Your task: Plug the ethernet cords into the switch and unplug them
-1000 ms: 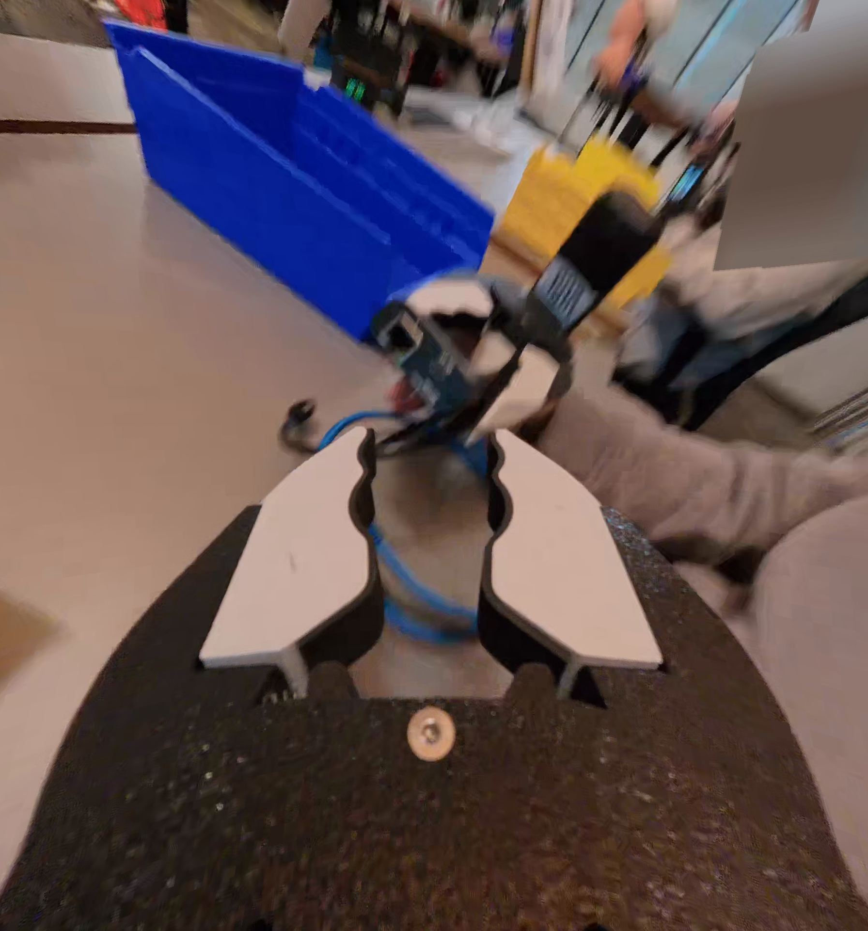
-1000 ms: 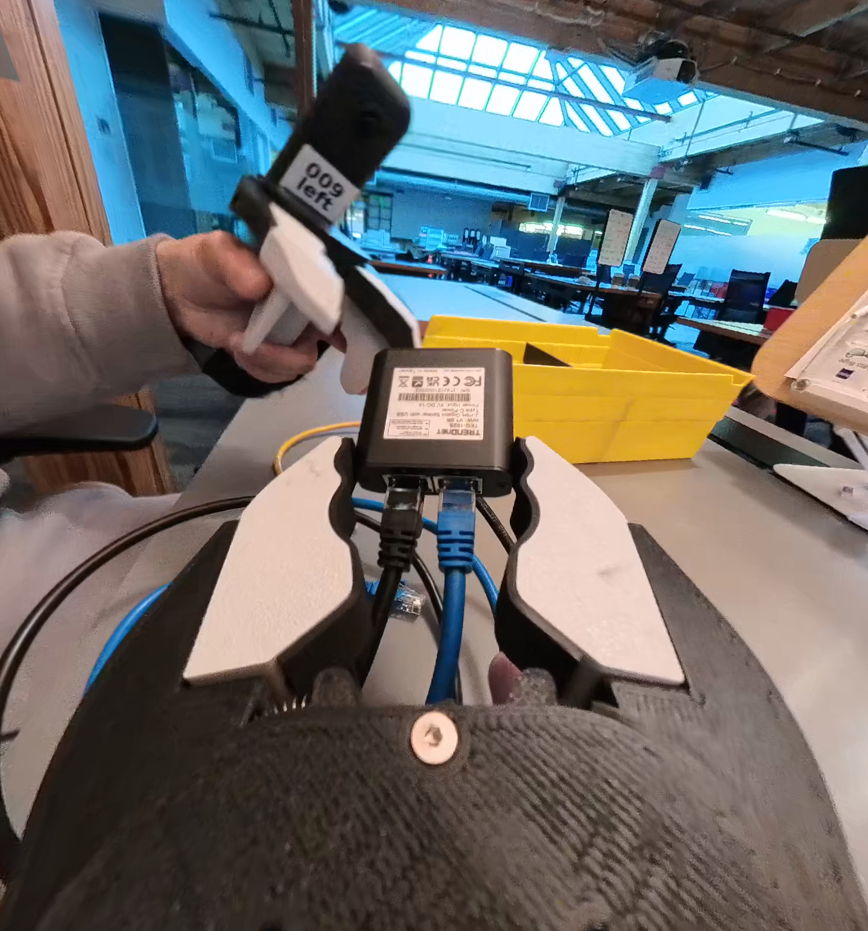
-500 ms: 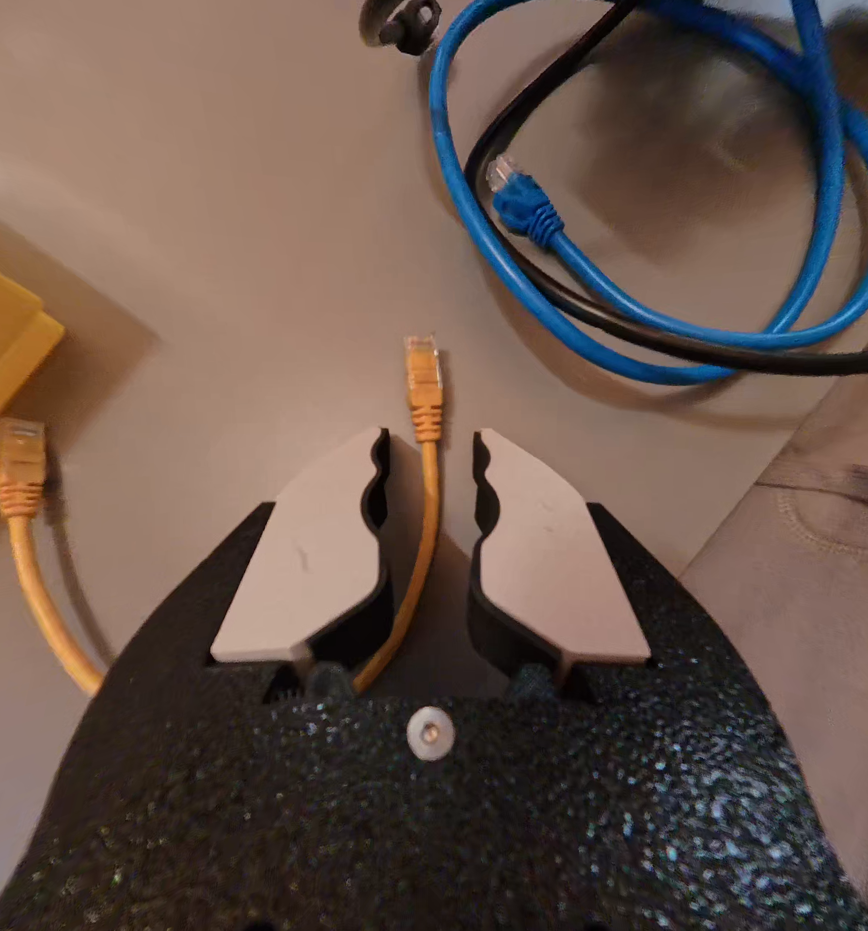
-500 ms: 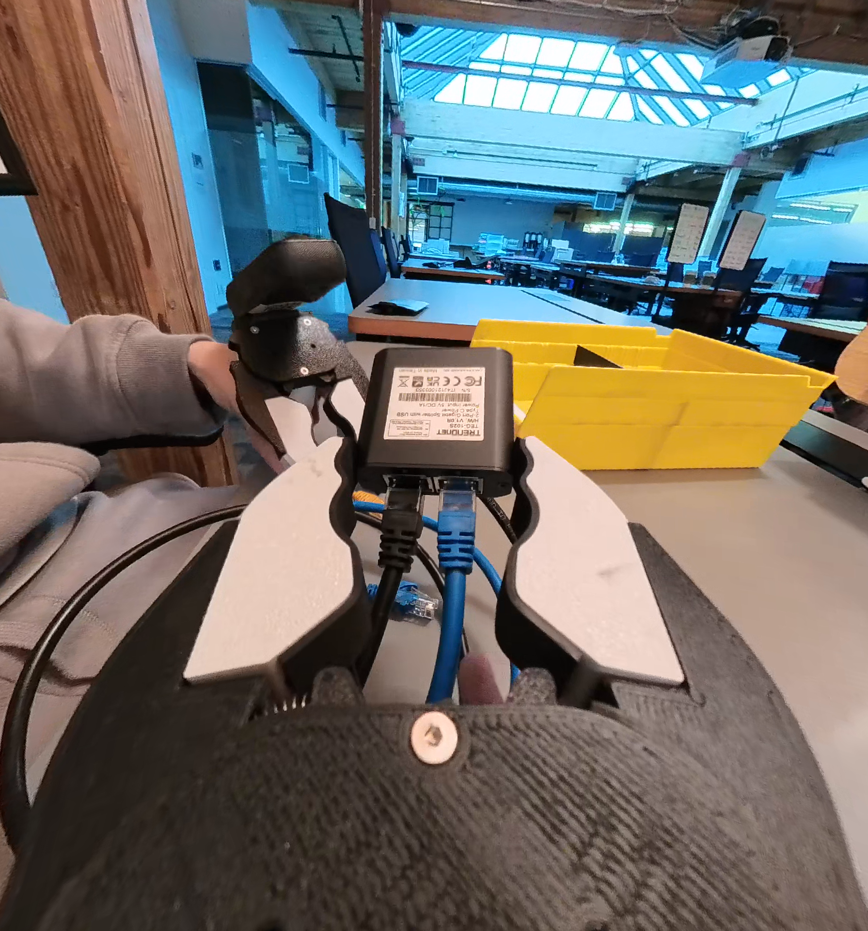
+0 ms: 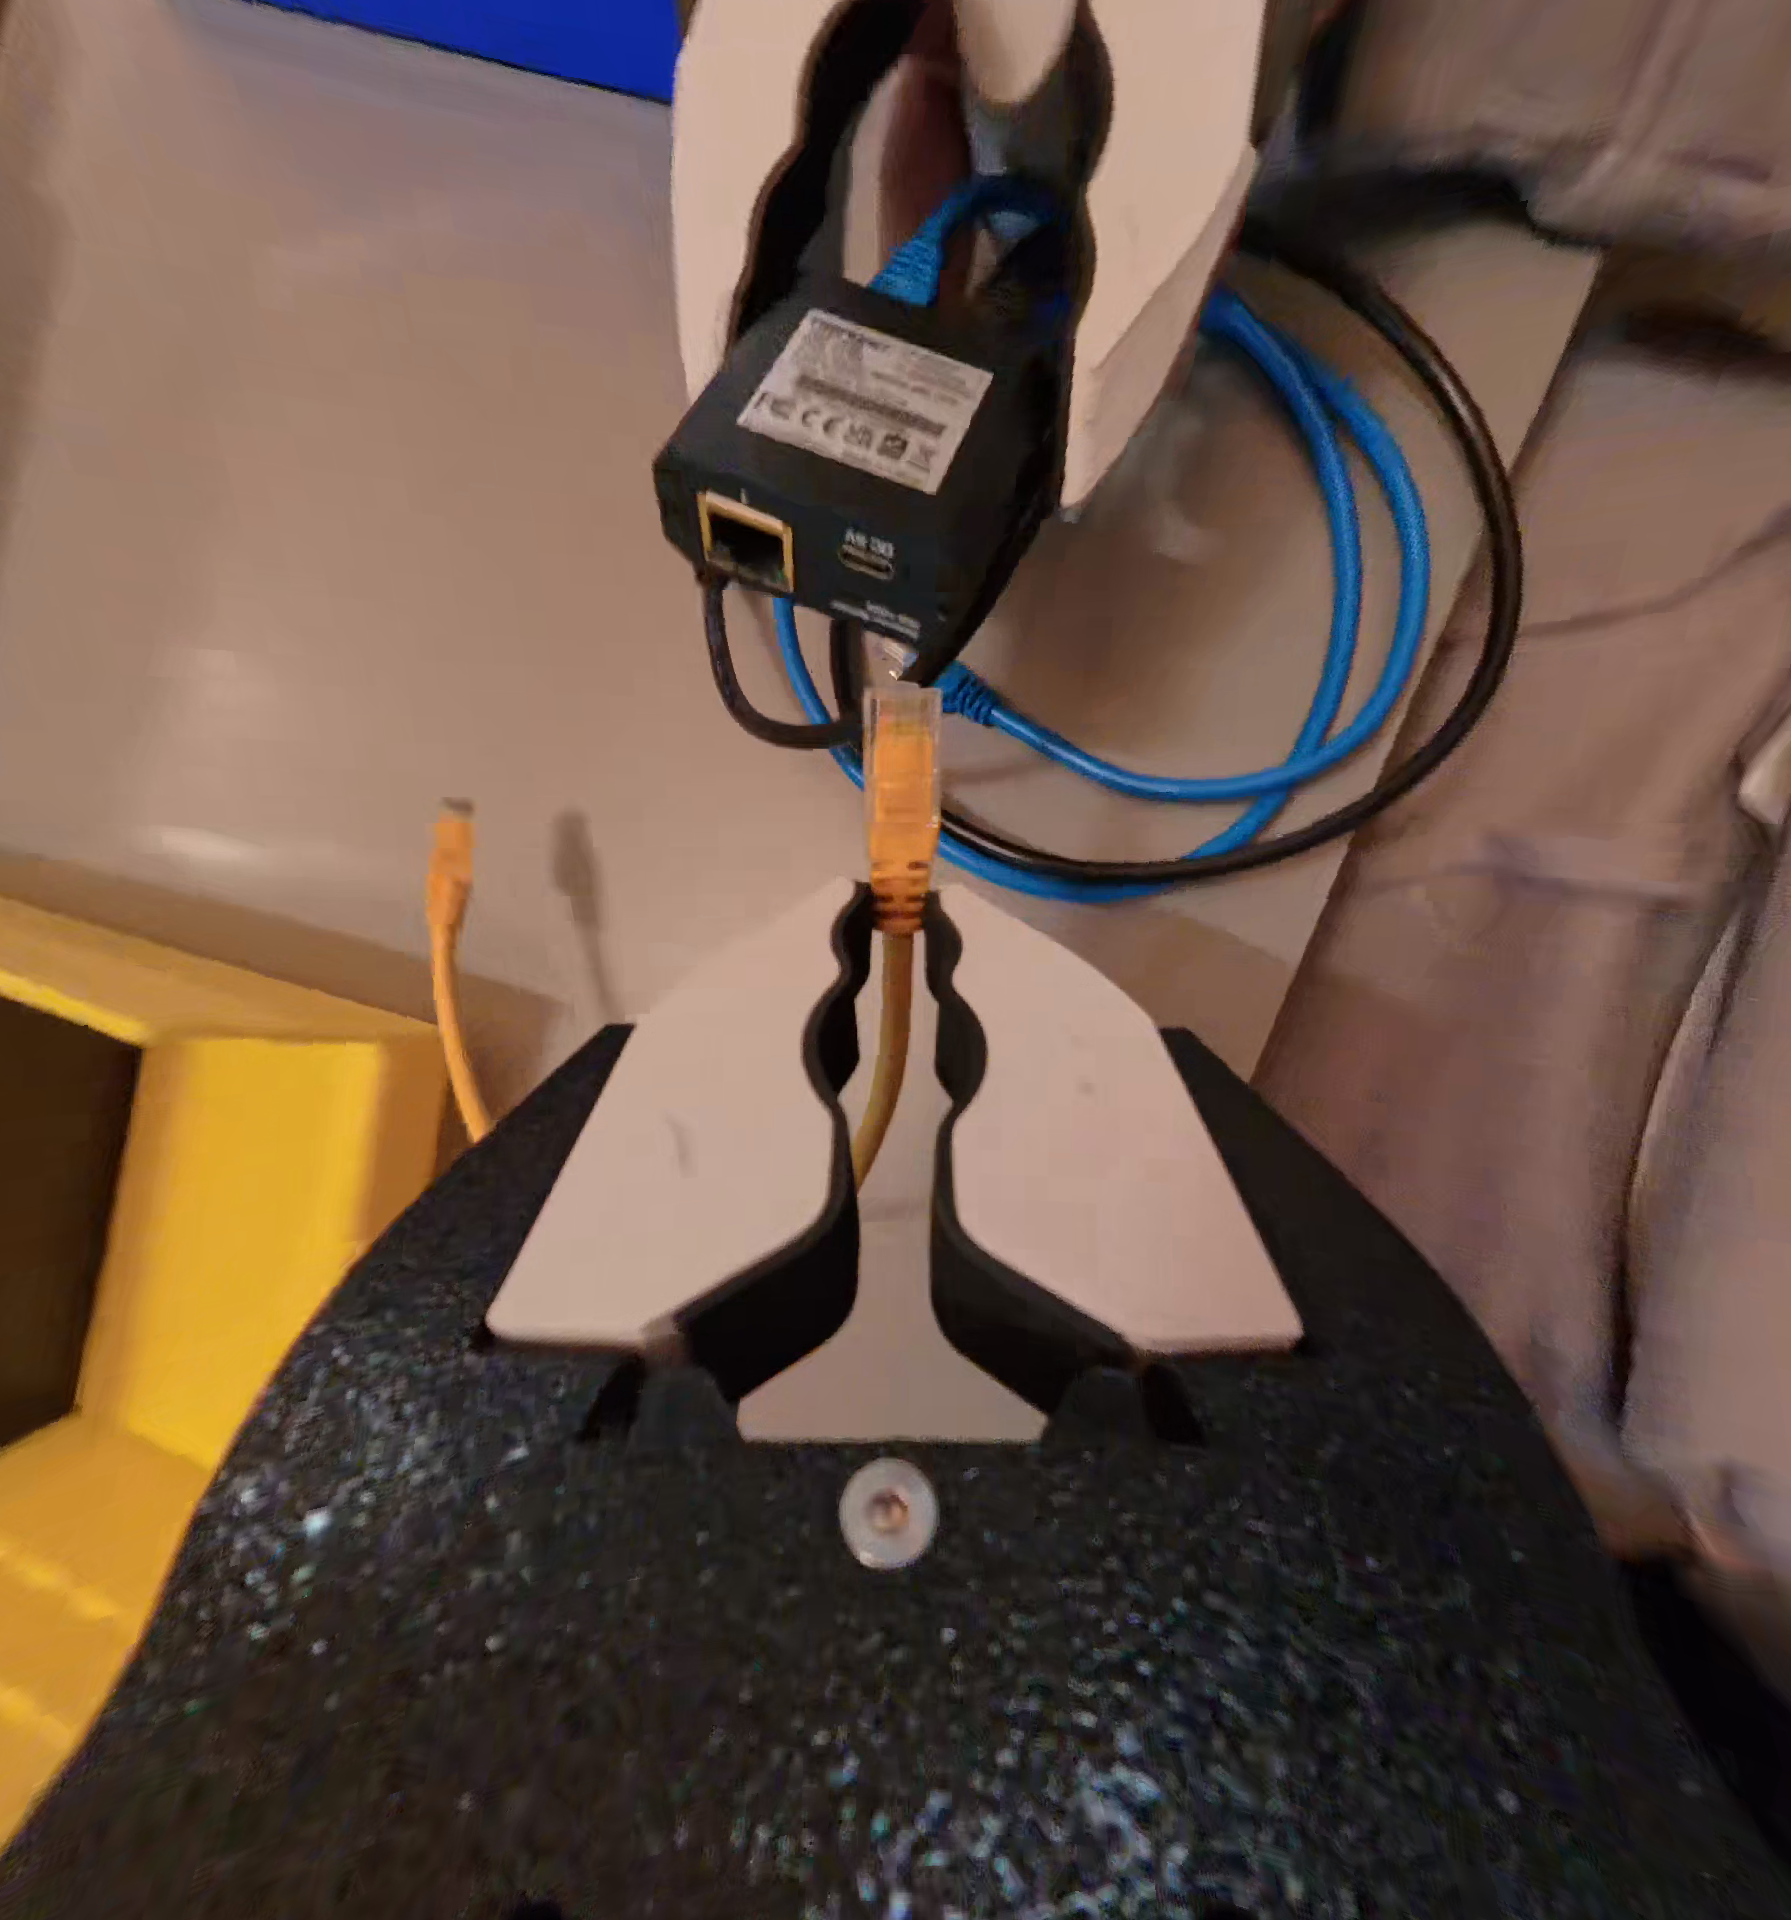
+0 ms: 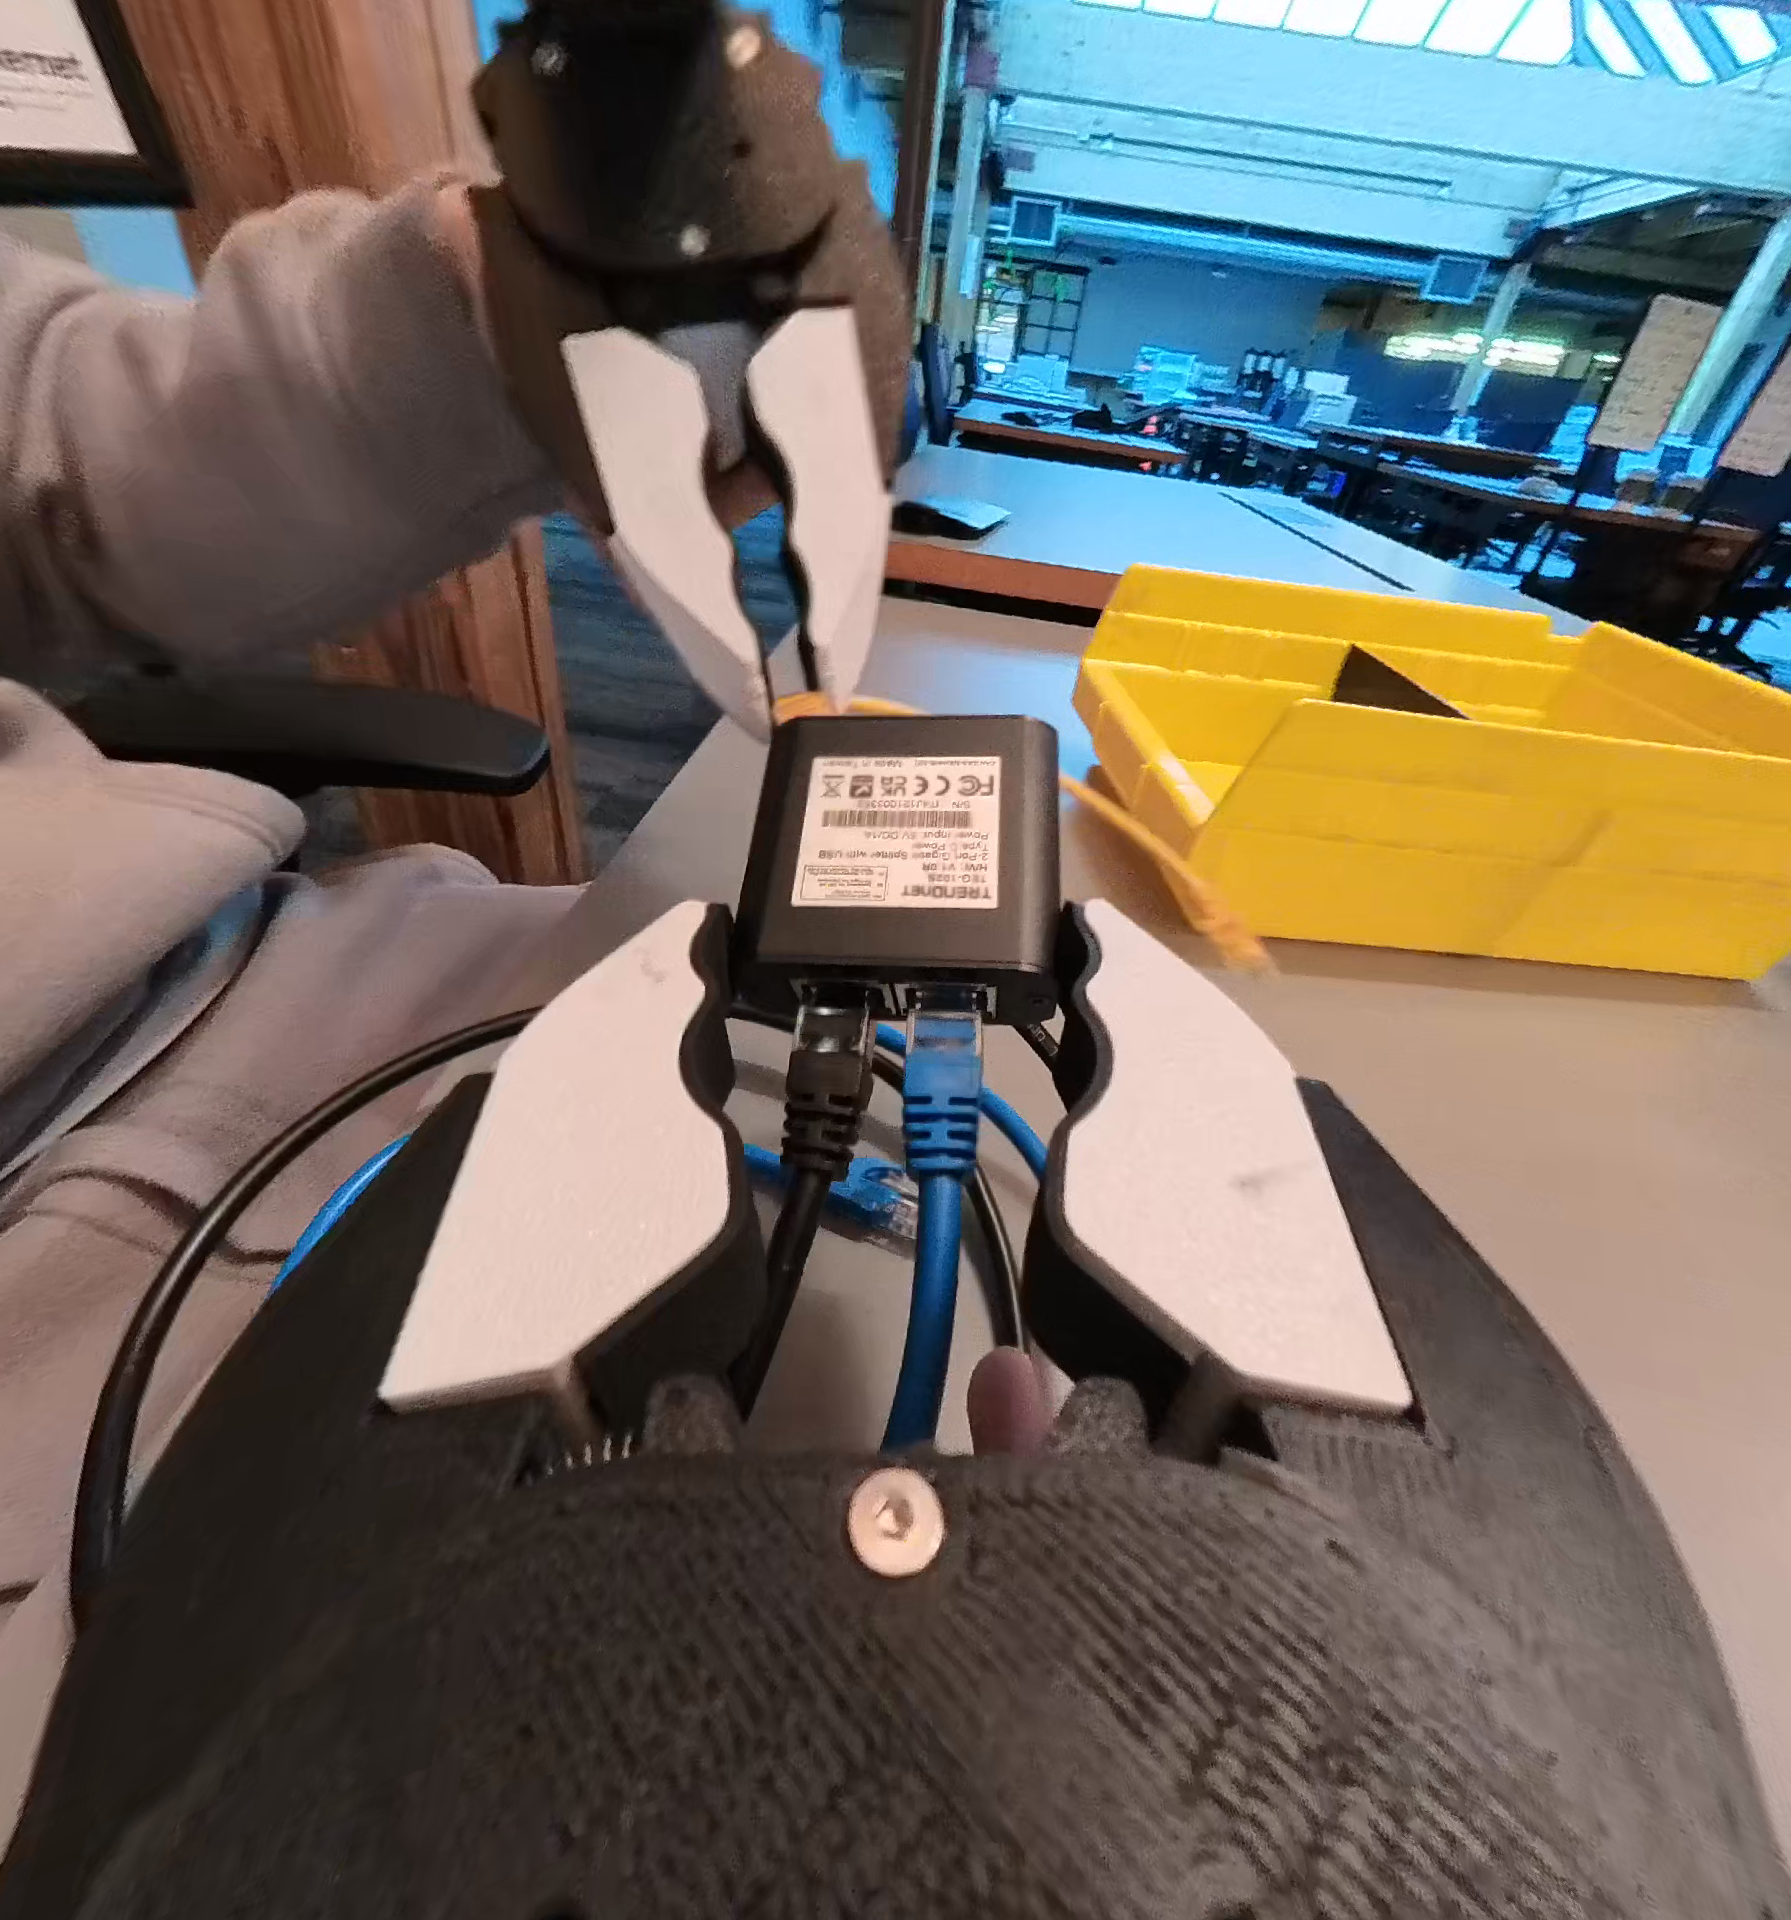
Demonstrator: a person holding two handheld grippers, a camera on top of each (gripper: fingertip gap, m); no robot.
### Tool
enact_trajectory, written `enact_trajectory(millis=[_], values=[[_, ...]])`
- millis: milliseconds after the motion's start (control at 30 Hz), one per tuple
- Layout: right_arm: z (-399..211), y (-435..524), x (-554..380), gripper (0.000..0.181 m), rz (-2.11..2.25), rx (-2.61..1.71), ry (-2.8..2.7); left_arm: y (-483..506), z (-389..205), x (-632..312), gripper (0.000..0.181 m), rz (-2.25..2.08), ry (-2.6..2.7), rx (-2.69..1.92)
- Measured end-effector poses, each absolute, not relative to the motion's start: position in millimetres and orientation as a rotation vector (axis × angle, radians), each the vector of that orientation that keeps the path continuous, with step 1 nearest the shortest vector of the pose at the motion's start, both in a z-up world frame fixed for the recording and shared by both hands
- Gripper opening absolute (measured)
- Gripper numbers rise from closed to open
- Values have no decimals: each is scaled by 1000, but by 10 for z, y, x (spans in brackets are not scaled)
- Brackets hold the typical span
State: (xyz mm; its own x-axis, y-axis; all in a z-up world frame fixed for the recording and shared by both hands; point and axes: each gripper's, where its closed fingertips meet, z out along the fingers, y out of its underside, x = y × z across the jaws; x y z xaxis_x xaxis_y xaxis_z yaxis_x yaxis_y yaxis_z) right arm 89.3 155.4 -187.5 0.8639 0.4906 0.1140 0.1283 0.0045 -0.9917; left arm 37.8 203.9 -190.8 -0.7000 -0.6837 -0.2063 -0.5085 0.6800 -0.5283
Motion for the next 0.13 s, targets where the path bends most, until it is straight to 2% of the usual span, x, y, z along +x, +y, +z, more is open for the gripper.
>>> enact_trajectory(millis=[33,133], values=[[-1882,1543,868,61,310,-1559,-523,2033,-1896,377,8,-586,2566,-880],[-1931,1541,802,61,312,-1581,-573,2068,-1857,408,8,-476,2667,-806]])
